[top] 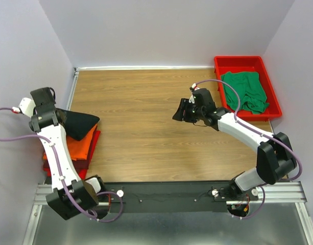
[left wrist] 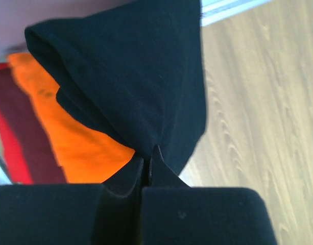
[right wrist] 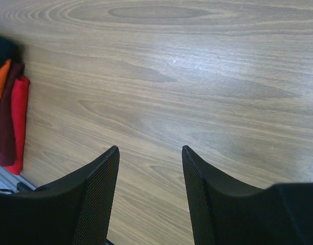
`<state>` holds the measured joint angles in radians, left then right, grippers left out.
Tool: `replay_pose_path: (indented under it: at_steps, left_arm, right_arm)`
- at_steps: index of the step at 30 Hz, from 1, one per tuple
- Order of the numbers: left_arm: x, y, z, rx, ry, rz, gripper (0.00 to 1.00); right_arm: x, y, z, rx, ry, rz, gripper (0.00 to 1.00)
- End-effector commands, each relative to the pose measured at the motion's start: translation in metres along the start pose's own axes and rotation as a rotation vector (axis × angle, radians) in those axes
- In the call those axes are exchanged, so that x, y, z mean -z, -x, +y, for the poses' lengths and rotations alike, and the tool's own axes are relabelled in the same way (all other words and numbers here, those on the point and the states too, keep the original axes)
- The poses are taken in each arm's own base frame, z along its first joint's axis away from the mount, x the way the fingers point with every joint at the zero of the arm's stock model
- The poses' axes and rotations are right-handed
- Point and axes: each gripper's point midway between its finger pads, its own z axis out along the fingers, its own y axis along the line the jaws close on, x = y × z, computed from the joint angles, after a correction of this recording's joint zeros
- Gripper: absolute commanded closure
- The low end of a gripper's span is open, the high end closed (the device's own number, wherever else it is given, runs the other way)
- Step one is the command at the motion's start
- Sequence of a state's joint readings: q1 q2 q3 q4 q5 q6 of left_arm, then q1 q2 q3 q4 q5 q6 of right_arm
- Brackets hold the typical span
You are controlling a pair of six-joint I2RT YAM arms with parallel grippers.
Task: Fold and stack the t-shirts
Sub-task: Neatly place the folded tshirt to the corner, then reset both grippers
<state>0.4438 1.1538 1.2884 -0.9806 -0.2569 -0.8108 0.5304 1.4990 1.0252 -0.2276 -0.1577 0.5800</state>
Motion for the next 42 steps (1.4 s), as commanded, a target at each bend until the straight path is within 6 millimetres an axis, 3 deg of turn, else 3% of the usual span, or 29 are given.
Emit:
replay_pose_path:
  at_steps: [1, 2, 3, 4, 6, 10, 11, 12, 13, 21, 27, 31, 32, 35, 36, 38, 39, 40, 42]
  left_arm:
    - [0.008, 0.0, 0.033, 0.005, 0.068, -0.079, 1.0]
    - [0.008, -0.004, 0.038, 0.013, 0.08, -0.077, 0.95]
    - [0.007, -0.008, 0.045, 0.013, 0.098, -0.078, 0.83]
    - [0.004, -0.017, 0.053, 0.005, 0.109, -0.07, 0.61]
    - [0.002, -0.023, 0.063, -0.003, 0.132, -0.069, 0.44]
    - [0.016, -0.016, 0.053, -0.014, 0.045, -0.106, 0.33]
    - [0.019, -0.013, 0.048, -0.017, 0.016, -0.116, 0.27]
    - [0.024, -0.008, 0.037, -0.023, -0.04, -0.125, 0.11]
    - [0.028, -0.006, 0.031, -0.025, -0.073, -0.135, 0.05]
    - [0.038, -0.007, -0.009, -0.061, -0.293, -0.12, 0.03]
    - [0.059, -0.033, -0.065, -0.092, -0.498, -0.084, 0.02]
    - [0.073, -0.093, -0.122, -0.173, -0.611, 0.027, 0.02]
    - [0.084, -0.118, -0.135, -0.228, -0.655, 0.065, 0.02]
    - [0.09, -0.154, -0.168, -0.309, -0.725, 0.112, 0.02]
    - [0.101, -0.174, -0.184, -0.364, -0.788, 0.12, 0.02]
    - [0.124, -0.207, -0.197, -0.434, -0.87, 0.152, 0.02]
    - [0.121, -0.207, -0.202, -0.437, -0.865, 0.138, 0.02]
    - [0.135, -0.228, -0.213, -0.499, -0.92, 0.137, 0.02]
    - [0.15, -0.249, -0.221, -0.545, -0.982, 0.16, 0.02]
  right_arm:
    - [0.006, -0.008, 0.001, 0.001, -0.015, 0.0, 0.41]
    - [0.006, -0.009, 0.001, 0.003, -0.016, 0.004, 0.41]
    - [0.007, -0.011, 0.001, 0.007, -0.014, 0.006, 0.41]
    - [0.007, -0.013, 0.002, 0.011, -0.012, 0.012, 0.41]
    - [0.008, -0.016, 0.002, 0.018, -0.011, 0.016, 0.41]
    - [0.009, -0.017, 0.005, 0.03, -0.006, 0.02, 0.41]
    - [0.009, -0.018, 0.005, 0.03, -0.007, 0.024, 0.41]
    - [0.009, -0.017, 0.006, 0.032, -0.006, 0.022, 0.41]
    - [0.01, -0.016, 0.006, 0.032, -0.004, 0.018, 0.41]
    - [0.01, -0.014, 0.006, 0.037, -0.013, 0.007, 0.4]
    - [0.017, -0.002, 0.012, 0.046, -0.002, -0.029, 0.4]
    - [0.024, 0.009, 0.016, 0.055, 0.0, -0.07, 0.4]
    - [0.025, 0.013, 0.015, 0.058, -0.015, -0.087, 0.39]
    - [0.035, 0.027, 0.015, 0.068, -0.035, -0.146, 0.39]
    - [0.04, 0.034, 0.013, 0.075, -0.056, -0.179, 0.39]
    - [0.045, 0.04, 0.011, 0.082, -0.071, -0.209, 0.39]
    - [0.049, 0.044, 0.01, 0.08, -0.079, -0.227, 0.39]
    - [0.055, 0.05, 0.01, 0.081, -0.09, -0.257, 0.39]
    - [0.06, 0.054, 0.006, 0.078, -0.112, -0.285, 0.38]
